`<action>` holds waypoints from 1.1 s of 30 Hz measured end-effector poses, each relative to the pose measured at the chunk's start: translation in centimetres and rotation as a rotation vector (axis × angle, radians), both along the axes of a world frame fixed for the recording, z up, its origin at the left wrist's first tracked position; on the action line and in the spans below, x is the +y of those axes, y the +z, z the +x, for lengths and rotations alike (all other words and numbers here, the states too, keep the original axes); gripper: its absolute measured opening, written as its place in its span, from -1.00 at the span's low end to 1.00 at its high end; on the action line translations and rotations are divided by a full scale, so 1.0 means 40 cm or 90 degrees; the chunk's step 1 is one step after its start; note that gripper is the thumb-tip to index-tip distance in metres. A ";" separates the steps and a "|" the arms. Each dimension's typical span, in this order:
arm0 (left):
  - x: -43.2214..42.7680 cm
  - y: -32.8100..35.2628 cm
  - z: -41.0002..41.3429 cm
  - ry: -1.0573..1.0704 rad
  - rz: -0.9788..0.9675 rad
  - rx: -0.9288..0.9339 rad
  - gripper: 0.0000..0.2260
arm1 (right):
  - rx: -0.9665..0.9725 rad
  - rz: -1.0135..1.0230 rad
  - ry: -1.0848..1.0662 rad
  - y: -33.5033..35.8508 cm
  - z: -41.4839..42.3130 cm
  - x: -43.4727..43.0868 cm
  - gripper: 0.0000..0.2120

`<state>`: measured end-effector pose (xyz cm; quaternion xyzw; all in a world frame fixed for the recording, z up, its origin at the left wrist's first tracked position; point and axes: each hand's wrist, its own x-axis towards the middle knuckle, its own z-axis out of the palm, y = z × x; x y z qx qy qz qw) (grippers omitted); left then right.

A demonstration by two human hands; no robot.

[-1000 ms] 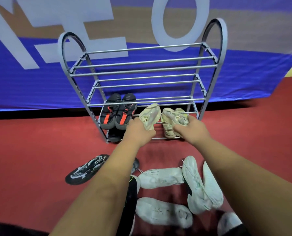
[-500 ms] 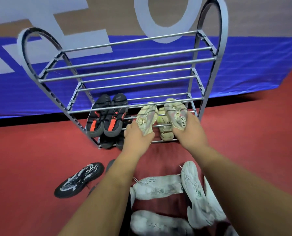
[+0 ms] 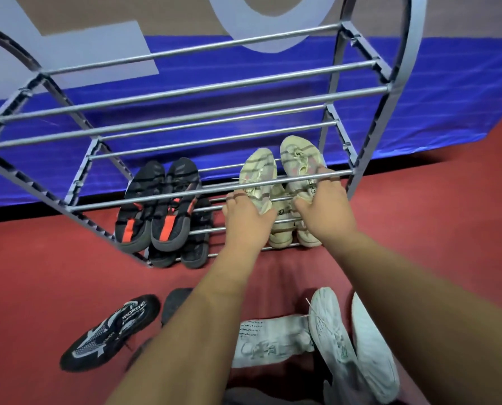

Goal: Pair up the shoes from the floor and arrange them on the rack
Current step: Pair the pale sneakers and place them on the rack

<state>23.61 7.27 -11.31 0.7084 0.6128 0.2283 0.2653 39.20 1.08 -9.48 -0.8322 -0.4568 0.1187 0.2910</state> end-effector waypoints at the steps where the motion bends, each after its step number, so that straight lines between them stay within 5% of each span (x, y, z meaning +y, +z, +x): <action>1: 0.005 -0.004 0.012 -0.011 0.014 0.006 -0.37 | -0.014 -0.011 -0.004 -0.004 0.002 0.008 -0.49; 5: 0.021 -0.023 0.044 -0.056 0.037 0.045 -0.31 | -0.032 -0.082 -0.030 -0.015 -0.001 0.039 -0.62; 13: 0.033 -0.081 0.039 -0.151 -0.072 -0.016 -0.04 | -0.133 -0.156 -0.006 -0.013 -0.014 0.038 -0.29; 23: 0.036 -0.076 0.024 -0.227 -0.111 0.001 -0.07 | -0.110 -0.143 0.007 -0.019 -0.043 -0.001 -0.55; 26: 0.032 -0.043 -0.004 -0.215 -0.084 0.023 -0.20 | -0.108 -0.107 -0.009 -0.033 -0.067 -0.035 -0.57; 31: -0.017 -0.013 -0.124 -0.111 -0.068 -0.092 -0.71 | -0.074 -0.026 -0.118 -0.038 -0.146 -0.083 -0.52; 33: -0.053 -0.033 -0.192 -0.090 -0.120 -0.136 -0.77 | -0.062 -0.009 -0.141 -0.049 -0.183 -0.098 -0.55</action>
